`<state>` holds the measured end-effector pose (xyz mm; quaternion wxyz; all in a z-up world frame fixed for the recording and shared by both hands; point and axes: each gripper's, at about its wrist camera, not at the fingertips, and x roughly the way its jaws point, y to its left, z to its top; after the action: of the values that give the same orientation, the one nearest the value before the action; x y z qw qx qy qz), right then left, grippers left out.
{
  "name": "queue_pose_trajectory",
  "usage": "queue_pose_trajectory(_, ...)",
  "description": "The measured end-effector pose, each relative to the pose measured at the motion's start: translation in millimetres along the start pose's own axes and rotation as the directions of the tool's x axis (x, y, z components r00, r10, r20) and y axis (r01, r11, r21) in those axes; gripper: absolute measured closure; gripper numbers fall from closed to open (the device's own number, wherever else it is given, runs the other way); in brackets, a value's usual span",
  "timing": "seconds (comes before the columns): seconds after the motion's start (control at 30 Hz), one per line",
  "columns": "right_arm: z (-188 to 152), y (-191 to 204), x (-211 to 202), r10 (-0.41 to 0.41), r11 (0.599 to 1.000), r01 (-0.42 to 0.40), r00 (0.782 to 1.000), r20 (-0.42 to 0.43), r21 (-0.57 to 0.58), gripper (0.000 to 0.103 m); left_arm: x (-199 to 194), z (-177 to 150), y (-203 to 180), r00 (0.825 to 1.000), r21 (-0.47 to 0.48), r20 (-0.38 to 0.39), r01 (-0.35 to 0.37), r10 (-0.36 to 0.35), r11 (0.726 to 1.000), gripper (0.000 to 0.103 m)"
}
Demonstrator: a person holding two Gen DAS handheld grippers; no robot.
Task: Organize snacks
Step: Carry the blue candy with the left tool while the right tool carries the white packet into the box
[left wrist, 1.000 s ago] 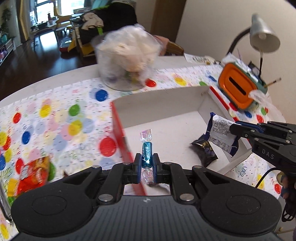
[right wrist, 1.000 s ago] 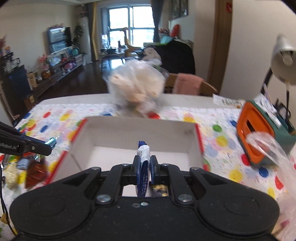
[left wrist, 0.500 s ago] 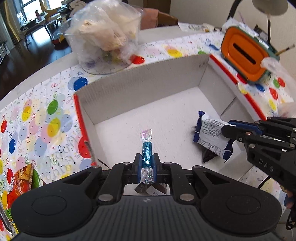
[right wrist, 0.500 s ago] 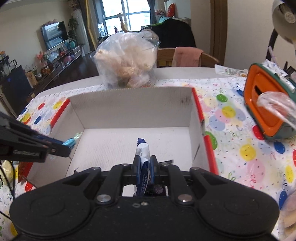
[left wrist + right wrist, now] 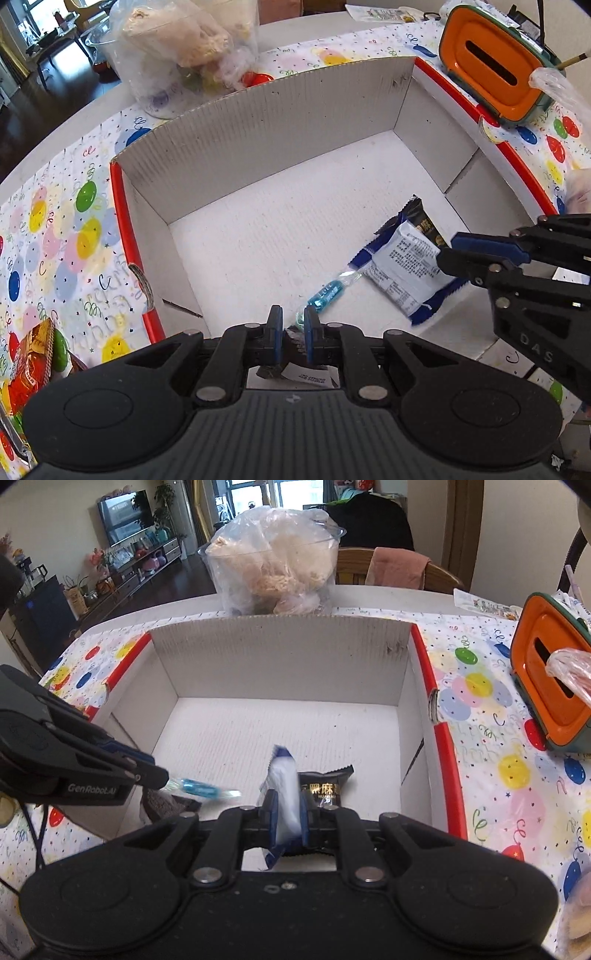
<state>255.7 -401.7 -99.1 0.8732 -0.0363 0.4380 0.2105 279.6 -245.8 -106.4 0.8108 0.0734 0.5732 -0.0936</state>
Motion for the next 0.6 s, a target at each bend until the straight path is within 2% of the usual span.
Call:
queue_pose_trajectory(0.13,-0.9,-2.1,-5.2,0.010,1.000,-0.010,1.000,0.001,0.013,0.091,-4.1,-1.7,3.3,1.000,-0.018,0.009,0.013,-0.013,1.000,0.091)
queue_pose_trajectory(0.3,0.9,-0.9,-16.6,0.021,0.999,-0.022,1.000,0.019,0.026,0.081,-16.1,-6.0,9.3,0.999,-0.034,0.046,0.029,-0.027,0.999,0.091)
queue_pose_trajectory(0.5,5.5,7.5,-33.1,0.030,0.999,-0.031,0.998,0.059,0.020,0.061,-36.6,-13.5,15.8,0.994,-0.046,0.108,0.036,-0.030,0.998,0.091)
queue_pose_trajectory(0.6,8.6,14.8,-42.3,0.031,0.999,-0.032,0.996,0.086,0.002,0.049,-47.5,-18.6,20.8,0.989,-0.057,0.141,0.048,-0.040,0.997,0.087)
